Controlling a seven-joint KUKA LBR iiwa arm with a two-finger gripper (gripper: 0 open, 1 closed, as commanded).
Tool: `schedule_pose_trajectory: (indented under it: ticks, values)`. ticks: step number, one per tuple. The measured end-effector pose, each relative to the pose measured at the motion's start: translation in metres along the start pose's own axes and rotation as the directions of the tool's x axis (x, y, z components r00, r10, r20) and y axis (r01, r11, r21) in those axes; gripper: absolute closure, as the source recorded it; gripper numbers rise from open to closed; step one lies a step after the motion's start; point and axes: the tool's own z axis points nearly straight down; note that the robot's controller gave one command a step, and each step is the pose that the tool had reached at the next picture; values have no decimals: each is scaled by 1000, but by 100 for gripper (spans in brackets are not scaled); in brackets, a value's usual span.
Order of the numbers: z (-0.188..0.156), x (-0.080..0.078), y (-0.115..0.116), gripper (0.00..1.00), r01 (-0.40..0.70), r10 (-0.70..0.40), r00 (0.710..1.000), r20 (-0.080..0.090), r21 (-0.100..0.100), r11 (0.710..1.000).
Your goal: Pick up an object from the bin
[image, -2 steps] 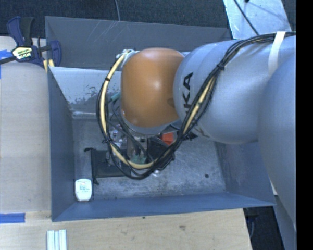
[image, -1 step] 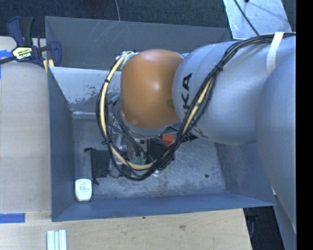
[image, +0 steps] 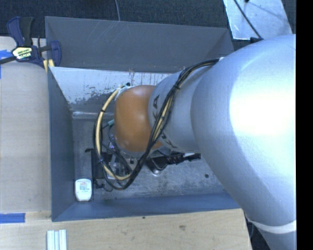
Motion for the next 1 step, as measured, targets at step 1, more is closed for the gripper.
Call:
schedule_pose_trajectory:
  ticks: [1]
  values:
    - [-5, -2, 1, 100, -1, 1, 1000, 7, -5, 1000]
